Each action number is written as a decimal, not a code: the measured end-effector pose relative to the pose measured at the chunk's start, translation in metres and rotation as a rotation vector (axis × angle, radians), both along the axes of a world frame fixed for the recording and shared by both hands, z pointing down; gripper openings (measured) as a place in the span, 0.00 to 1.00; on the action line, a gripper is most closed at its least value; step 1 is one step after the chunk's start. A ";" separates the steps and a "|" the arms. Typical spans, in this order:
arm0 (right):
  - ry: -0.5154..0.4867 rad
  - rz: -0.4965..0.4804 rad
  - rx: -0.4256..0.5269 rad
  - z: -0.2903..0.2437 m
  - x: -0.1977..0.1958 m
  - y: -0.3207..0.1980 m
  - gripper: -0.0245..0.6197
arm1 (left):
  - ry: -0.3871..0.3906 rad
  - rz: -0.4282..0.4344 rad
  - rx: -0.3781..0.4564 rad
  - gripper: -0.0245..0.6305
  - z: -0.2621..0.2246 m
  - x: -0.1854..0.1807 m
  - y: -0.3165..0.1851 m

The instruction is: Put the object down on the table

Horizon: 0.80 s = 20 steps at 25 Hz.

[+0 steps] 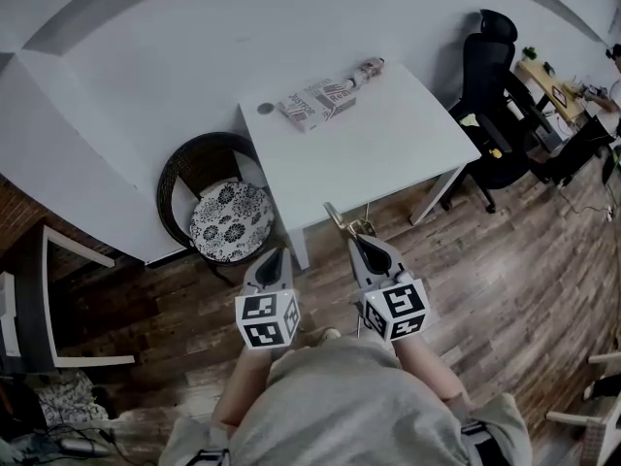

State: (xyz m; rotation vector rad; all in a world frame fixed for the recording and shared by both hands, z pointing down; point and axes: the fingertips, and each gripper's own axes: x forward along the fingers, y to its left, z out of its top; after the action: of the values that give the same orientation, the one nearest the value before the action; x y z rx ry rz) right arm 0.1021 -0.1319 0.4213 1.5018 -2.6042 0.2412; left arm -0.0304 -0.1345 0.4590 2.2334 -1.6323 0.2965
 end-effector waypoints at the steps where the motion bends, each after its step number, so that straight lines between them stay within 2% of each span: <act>1: -0.001 -0.005 0.000 0.001 0.001 -0.006 0.05 | 0.001 -0.006 0.001 0.05 0.000 0.001 -0.005; 10: -0.010 -0.022 -0.011 0.008 0.009 -0.041 0.05 | 0.005 -0.050 -0.020 0.05 0.009 0.004 -0.029; 20: 0.000 -0.036 -0.029 0.018 0.000 -0.084 0.05 | 0.012 -0.063 -0.023 0.05 0.016 -0.006 -0.072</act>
State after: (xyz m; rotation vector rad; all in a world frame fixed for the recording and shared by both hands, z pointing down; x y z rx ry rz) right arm 0.1017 -0.2159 0.4392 1.4447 -2.6128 0.2745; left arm -0.0363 -0.2069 0.4751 2.1578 -1.6811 0.2841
